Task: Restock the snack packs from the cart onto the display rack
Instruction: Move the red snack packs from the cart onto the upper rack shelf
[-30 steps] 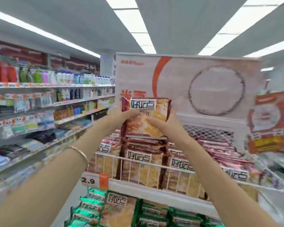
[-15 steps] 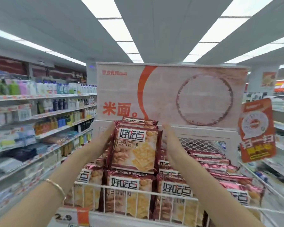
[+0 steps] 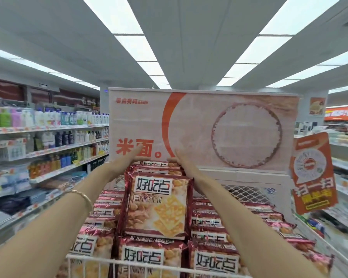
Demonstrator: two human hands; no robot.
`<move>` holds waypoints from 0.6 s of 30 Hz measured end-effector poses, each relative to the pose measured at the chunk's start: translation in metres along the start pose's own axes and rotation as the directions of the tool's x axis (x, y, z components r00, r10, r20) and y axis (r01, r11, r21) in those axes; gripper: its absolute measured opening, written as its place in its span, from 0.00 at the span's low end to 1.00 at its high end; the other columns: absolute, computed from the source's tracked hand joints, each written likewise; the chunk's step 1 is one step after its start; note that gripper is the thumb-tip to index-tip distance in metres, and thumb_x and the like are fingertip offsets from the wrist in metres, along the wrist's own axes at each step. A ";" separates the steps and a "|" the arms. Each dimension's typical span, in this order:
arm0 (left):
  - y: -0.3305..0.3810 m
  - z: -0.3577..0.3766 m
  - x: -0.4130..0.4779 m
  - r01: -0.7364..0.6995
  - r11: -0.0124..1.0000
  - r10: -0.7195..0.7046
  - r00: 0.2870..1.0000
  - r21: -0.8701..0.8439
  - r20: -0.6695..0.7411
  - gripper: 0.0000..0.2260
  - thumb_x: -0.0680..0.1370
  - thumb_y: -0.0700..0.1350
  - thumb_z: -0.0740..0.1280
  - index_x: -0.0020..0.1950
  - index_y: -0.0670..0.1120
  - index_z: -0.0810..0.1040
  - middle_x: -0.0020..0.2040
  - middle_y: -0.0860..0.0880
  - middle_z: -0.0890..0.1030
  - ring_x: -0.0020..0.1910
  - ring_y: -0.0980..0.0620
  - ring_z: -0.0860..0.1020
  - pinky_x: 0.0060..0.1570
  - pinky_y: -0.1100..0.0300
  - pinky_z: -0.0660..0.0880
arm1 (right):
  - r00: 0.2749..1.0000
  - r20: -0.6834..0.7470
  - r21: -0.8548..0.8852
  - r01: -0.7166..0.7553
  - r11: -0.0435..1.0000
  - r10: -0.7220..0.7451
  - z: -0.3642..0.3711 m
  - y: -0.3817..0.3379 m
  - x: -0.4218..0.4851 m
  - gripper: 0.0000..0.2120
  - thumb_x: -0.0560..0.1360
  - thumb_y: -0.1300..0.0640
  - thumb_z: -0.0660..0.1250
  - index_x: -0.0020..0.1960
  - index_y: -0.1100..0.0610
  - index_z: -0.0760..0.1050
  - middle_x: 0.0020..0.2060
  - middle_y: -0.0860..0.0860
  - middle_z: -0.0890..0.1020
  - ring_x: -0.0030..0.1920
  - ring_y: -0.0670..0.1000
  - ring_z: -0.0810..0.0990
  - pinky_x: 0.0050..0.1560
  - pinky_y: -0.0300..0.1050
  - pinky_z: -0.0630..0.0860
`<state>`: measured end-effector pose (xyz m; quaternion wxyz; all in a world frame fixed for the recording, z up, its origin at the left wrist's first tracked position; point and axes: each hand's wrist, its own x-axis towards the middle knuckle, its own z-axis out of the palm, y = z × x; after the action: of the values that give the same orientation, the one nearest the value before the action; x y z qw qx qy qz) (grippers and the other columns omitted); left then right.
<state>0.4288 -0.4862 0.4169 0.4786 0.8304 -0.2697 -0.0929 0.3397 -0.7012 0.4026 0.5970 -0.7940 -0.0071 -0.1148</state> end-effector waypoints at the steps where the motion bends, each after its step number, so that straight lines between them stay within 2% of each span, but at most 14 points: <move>1: 0.000 0.000 0.003 -0.004 0.998 0.004 1.000 0.065 0.002 0.41 0.64 0.84 0.45 0.66 0.66 0.77 0.79 0.50 0.64 0.77 0.45 0.61 0.76 0.38 0.49 | 1.000 0.009 -0.032 -0.013 0.999 0.013 -0.001 0.003 0.005 0.31 0.81 0.33 0.48 0.68 0.53 0.74 0.58 0.51 0.82 0.56 0.50 0.82 0.65 0.49 0.75; 3: -0.002 0.000 0.003 -0.005 0.994 0.003 1.000 0.111 0.020 0.41 0.66 0.83 0.44 0.68 0.64 0.75 0.77 0.51 0.67 0.75 0.46 0.65 0.76 0.39 0.52 | 0.999 0.044 -0.076 -0.002 0.997 0.005 -0.003 0.008 0.006 0.32 0.79 0.30 0.49 0.68 0.51 0.74 0.63 0.52 0.81 0.62 0.52 0.80 0.72 0.55 0.69; 5: 0.000 -0.001 -0.004 0.018 0.997 -0.021 0.999 0.075 0.033 0.42 0.68 0.82 0.42 0.72 0.63 0.71 0.77 0.51 0.67 0.74 0.45 0.67 0.75 0.39 0.56 | 0.995 0.096 -0.105 -0.011 0.994 0.021 -0.008 0.003 -0.003 0.34 0.78 0.28 0.49 0.71 0.49 0.72 0.68 0.51 0.77 0.68 0.52 0.75 0.76 0.56 0.63; 6: 0.000 -0.003 -0.013 0.010 0.999 -0.011 1.000 0.050 0.014 0.42 0.69 0.81 0.41 0.75 0.63 0.67 0.79 0.52 0.63 0.76 0.44 0.64 0.75 0.39 0.56 | 0.993 0.118 -0.132 0.002 0.991 0.014 -0.012 -0.003 -0.009 0.36 0.78 0.28 0.47 0.74 0.49 0.69 0.74 0.50 0.71 0.73 0.53 0.69 0.78 0.57 0.58; 8: 0.006 -0.006 -0.027 -0.105 0.994 0.107 0.993 0.029 -0.059 0.42 0.68 0.81 0.42 0.78 0.65 0.58 0.81 0.55 0.54 0.79 0.47 0.57 0.75 0.40 0.56 | 0.993 0.081 -0.197 0.103 0.975 -0.088 -0.024 -0.018 -0.025 0.36 0.76 0.27 0.47 0.78 0.44 0.62 0.78 0.44 0.61 0.79 0.51 0.57 0.78 0.57 0.52; 10: 0.007 -0.008 -0.050 -0.219 0.976 0.217 0.974 -0.017 -0.068 0.35 0.73 0.76 0.53 0.78 0.67 0.55 0.82 0.58 0.49 0.79 0.53 0.53 0.76 0.43 0.55 | 0.978 0.038 -0.280 0.209 0.937 -0.207 -0.032 -0.033 -0.050 0.35 0.72 0.24 0.56 0.75 0.34 0.60 0.76 0.35 0.56 0.79 0.46 0.53 0.75 0.56 0.54; 11: 0.006 -0.007 -0.063 -0.236 0.972 0.237 0.971 0.010 -0.035 0.31 0.76 0.69 0.59 0.78 0.69 0.54 0.81 0.60 0.48 0.79 0.55 0.52 0.77 0.44 0.54 | 0.965 0.090 -0.367 0.261 0.893 -0.245 -0.033 -0.035 -0.065 0.37 0.69 0.24 0.61 0.75 0.31 0.57 0.77 0.33 0.52 0.79 0.43 0.51 0.74 0.54 0.55; 12: 0.002 -0.007 -0.072 -0.249 0.963 0.247 0.968 0.102 0.035 0.34 0.75 0.65 0.66 0.77 0.71 0.52 0.80 0.63 0.47 0.78 0.59 0.52 0.77 0.46 0.54 | 0.953 0.176 -0.463 0.302 0.833 -0.247 -0.029 -0.032 -0.080 0.41 0.67 0.26 0.67 0.75 0.28 0.53 0.78 0.33 0.47 0.78 0.41 0.49 0.73 0.52 0.55; 14: -0.010 0.002 -0.090 -0.282 0.919 0.240 0.955 0.275 0.176 0.48 0.65 0.62 0.78 0.75 0.74 0.49 0.77 0.71 0.47 0.75 0.65 0.55 0.75 0.54 0.56 | 0.927 0.313 -0.642 0.368 0.672 -0.208 -0.012 -0.019 -0.102 0.50 0.65 0.32 0.74 0.77 0.28 0.46 0.78 0.34 0.40 0.78 0.40 0.43 0.75 0.51 0.53; 16: -0.027 0.009 -0.095 -0.300 0.891 0.269 0.953 0.340 0.138 0.55 0.61 0.57 0.83 0.74 0.74 0.48 0.76 0.71 0.45 0.74 0.67 0.55 0.74 0.59 0.56 | 0.897 0.370 -0.786 0.440 0.433 -0.241 0.006 -0.002 -0.104 0.54 0.64 0.31 0.75 0.77 0.30 0.41 0.79 0.39 0.38 0.79 0.46 0.34 0.78 0.58 0.48; 18: -0.032 0.013 -0.088 -0.319 0.882 0.313 0.947 0.347 0.076 0.55 0.58 0.59 0.84 0.75 0.74 0.51 0.79 0.68 0.44 0.77 0.62 0.54 0.76 0.53 0.56 | 0.884 0.368 -0.843 0.448 0.298 -0.287 0.010 0.009 -0.097 0.54 0.65 0.28 0.72 0.77 0.30 0.38 0.80 0.42 0.39 0.79 0.50 0.31 0.78 0.62 0.46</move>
<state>0.3614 -0.4364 0.3734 0.3271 0.8471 -0.4179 0.0290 0.2486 -0.6816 0.3728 0.0185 -0.9700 -0.1688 -0.1740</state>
